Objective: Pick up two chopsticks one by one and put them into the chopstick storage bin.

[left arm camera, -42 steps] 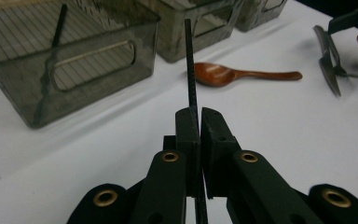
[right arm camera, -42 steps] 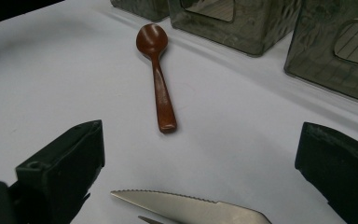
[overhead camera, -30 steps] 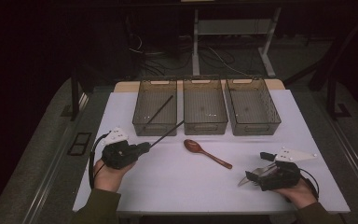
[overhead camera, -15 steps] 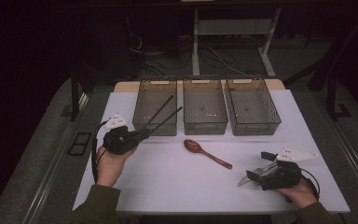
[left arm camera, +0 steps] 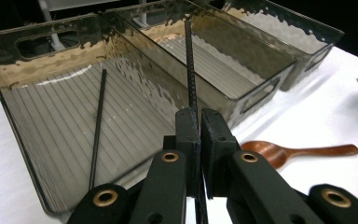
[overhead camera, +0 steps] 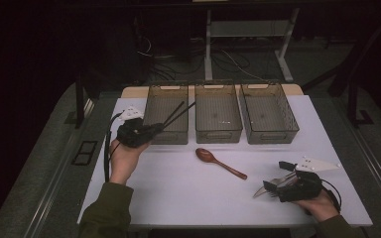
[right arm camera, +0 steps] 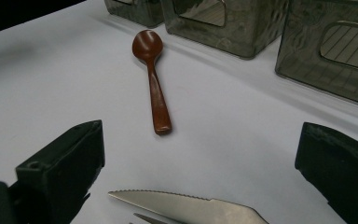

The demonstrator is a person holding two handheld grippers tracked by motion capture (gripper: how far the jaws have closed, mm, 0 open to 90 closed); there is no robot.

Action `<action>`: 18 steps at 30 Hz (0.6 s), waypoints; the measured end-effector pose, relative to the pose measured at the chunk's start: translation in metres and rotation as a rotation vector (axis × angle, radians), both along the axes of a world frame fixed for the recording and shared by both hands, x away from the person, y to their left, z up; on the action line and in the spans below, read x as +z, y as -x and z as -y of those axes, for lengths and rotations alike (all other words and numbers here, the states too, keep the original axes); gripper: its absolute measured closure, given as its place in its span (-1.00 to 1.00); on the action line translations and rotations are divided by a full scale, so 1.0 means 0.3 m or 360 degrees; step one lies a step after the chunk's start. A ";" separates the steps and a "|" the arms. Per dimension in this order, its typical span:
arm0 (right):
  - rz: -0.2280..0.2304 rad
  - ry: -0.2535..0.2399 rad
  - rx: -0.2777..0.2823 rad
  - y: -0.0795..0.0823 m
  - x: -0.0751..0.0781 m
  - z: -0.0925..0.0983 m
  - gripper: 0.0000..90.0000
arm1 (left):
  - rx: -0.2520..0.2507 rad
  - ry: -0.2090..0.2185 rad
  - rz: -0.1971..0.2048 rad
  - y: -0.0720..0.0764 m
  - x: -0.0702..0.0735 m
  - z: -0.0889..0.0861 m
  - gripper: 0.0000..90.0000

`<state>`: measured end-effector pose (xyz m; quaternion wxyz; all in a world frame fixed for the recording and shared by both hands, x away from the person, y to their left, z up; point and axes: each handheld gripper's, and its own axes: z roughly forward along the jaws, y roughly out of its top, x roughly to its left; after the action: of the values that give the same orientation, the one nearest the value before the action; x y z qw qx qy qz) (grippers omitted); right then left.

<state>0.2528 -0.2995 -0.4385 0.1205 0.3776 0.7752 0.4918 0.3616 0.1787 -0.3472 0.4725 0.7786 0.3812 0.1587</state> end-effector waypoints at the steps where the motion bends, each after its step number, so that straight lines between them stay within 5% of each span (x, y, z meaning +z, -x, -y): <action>1: -0.0007 -0.0003 0.0000 0.001 0.001 0.000 -0.96 | 0.0009 -0.0008 -0.0005 -0.008 0.003 0.004 0.91; 18: 0.0007 -0.0004 -0.0006 0.001 0.001 0.004 -0.96 | 0.0175 -0.0137 -0.0062 -0.172 0.018 0.010 0.92</action>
<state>0.2524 -0.3007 -0.4381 0.1227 0.3780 0.7736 0.4934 0.4133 0.1756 -0.3419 0.4217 0.7790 0.4254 0.1855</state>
